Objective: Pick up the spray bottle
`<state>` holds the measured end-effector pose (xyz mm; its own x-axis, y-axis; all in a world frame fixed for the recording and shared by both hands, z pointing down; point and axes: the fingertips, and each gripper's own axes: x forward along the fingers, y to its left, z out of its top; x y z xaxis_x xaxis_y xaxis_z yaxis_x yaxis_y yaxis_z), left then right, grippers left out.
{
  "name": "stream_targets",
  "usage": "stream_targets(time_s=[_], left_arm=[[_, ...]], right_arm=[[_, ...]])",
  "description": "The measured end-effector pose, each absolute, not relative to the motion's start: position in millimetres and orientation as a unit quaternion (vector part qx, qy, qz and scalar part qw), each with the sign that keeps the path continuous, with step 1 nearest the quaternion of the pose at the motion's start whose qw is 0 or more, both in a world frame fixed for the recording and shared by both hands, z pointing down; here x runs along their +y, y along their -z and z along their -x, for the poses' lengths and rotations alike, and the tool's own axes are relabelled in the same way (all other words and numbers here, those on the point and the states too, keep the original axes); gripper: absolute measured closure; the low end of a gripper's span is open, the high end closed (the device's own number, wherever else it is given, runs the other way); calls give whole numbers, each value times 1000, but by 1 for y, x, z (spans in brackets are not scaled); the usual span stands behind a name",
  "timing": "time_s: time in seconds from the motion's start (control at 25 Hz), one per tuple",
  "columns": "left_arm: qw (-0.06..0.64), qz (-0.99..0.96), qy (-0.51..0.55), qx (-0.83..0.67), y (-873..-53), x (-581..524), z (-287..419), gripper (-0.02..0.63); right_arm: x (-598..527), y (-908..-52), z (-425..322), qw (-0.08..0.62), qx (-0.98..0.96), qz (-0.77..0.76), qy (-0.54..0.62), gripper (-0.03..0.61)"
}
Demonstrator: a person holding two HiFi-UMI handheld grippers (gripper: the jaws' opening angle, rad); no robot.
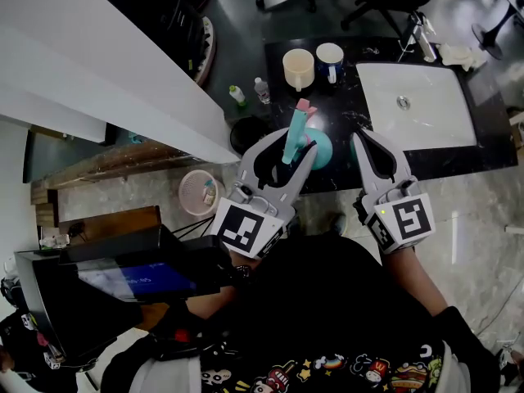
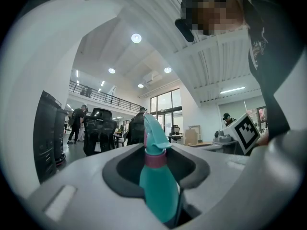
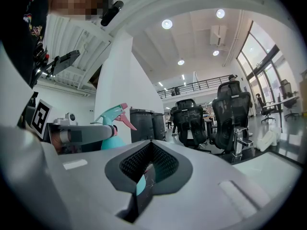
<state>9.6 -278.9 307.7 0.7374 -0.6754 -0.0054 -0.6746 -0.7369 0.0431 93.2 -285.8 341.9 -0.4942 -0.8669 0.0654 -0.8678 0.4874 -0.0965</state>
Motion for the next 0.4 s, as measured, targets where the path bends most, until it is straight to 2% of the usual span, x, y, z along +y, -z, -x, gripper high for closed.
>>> stream_targets(time_s=[0.4], left_arm=[[4, -933, 27, -359, -312, -278, -9, 471]], right_arm=[[-283, -341, -92, 5, -862, -504, -54, 555]])
